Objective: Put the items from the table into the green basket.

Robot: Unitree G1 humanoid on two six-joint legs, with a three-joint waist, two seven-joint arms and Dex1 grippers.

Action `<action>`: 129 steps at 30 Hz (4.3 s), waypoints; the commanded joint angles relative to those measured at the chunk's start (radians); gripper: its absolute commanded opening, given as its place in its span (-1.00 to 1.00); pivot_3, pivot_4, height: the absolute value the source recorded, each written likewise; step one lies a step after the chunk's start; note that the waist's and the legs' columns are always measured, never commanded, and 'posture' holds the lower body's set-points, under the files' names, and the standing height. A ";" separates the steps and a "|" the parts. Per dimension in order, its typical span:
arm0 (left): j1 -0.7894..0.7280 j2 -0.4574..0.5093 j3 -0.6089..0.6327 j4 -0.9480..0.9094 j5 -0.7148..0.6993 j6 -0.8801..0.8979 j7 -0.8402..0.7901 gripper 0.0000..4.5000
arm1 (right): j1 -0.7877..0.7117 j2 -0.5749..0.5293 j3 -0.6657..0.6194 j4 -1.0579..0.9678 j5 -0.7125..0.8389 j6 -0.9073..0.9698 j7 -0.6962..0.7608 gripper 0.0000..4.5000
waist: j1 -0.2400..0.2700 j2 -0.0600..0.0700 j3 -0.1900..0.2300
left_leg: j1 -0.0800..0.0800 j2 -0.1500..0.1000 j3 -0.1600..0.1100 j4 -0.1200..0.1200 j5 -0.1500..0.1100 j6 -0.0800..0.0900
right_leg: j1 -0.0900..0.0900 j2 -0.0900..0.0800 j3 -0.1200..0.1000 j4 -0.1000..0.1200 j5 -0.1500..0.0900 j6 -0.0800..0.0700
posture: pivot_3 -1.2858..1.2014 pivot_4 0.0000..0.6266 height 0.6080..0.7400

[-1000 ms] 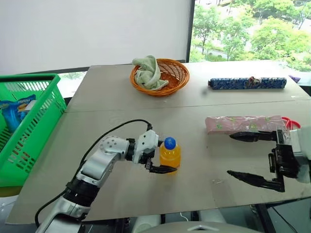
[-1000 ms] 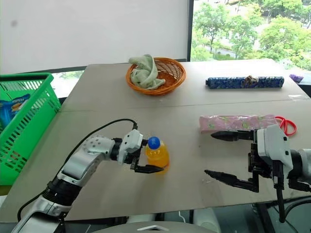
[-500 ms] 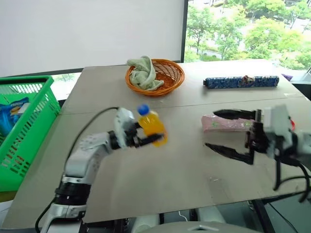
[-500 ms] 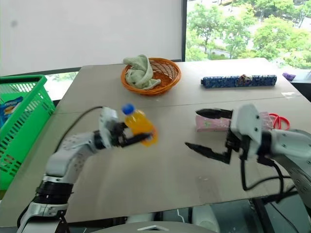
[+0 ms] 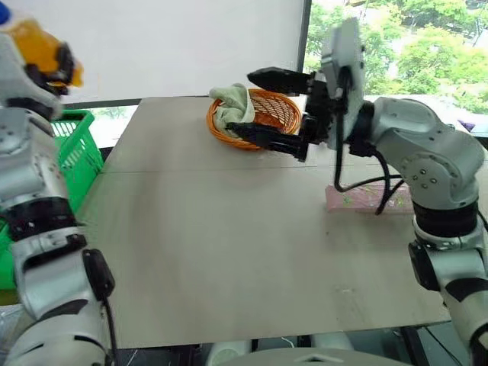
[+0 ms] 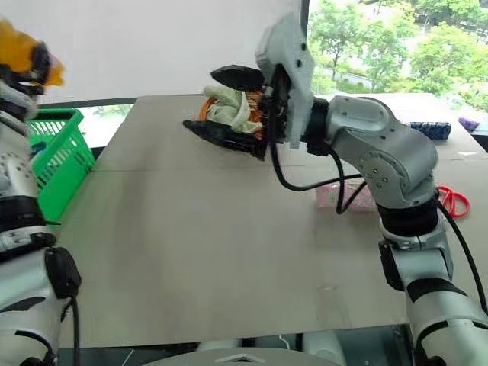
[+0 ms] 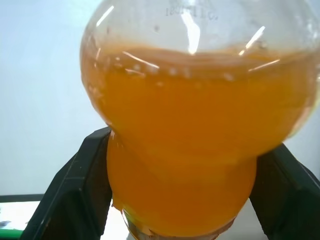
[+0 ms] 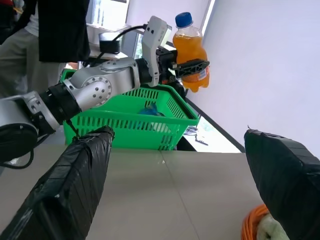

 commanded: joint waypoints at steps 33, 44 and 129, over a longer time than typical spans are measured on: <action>0.019 -0.249 -0.252 -0.256 -0.144 0.214 -0.296 0.98 | 0.183 -0.228 -0.096 -0.164 -0.069 0.054 0.092 1.00 | 0.049 -0.018 -0.013 | -0.014 0.001 0.000 0.008 0.001 -0.001 | -0.011 -0.006 -0.003 0.005 0.002 -0.002 | 0.06 -1.00 1.00; -0.151 -0.568 -0.688 -0.225 -0.121 0.529 -0.622 0.98 | 0.662 -0.578 -0.551 -0.489 0.044 0.325 0.029 1.00 | -0.057 -0.008 -0.012 | -0.013 0.002 0.007 0.012 -0.001 0.002 | -0.010 0.002 0.000 0.006 0.001 -0.002 | -0.18 -0.99 1.00; -0.386 -0.690 -0.568 0.530 0.365 0.151 -0.661 -0.98 | 0.899 -0.646 -0.734 -0.426 0.193 0.304 -0.228 1.00 | -0.372 0.006 -0.001 | -0.009 0.002 0.008 0.011 -0.004 0.006 | -0.006 -0.002 0.010 0.001 -0.004 0.016 | -0.21 -1.00 1.00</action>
